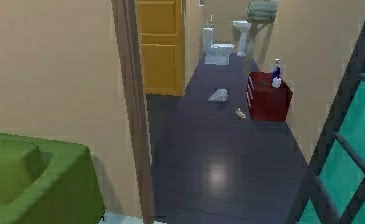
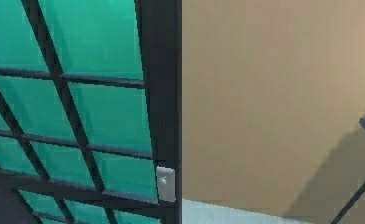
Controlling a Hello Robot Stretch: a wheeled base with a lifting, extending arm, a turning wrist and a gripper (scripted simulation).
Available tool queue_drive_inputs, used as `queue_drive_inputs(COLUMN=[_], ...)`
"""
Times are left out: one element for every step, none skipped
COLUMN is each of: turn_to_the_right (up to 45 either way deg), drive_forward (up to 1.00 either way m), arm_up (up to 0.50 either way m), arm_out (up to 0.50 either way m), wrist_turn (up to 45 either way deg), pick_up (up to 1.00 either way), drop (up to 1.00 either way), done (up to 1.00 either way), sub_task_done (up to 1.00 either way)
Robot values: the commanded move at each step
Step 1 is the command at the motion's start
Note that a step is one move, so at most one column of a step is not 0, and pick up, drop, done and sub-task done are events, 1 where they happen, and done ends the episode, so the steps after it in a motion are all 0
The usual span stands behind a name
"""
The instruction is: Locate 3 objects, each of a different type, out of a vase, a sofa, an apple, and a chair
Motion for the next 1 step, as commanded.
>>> queue_drive_inputs(turn_to_the_right=[0.0], drive_forward=[0.9], arm_up=[0.0], arm_out=[0.0], wrist_turn=[0.0], pick_up=[0.0], drop=[0.0], done=[0.0], sub_task_done=[0.0])
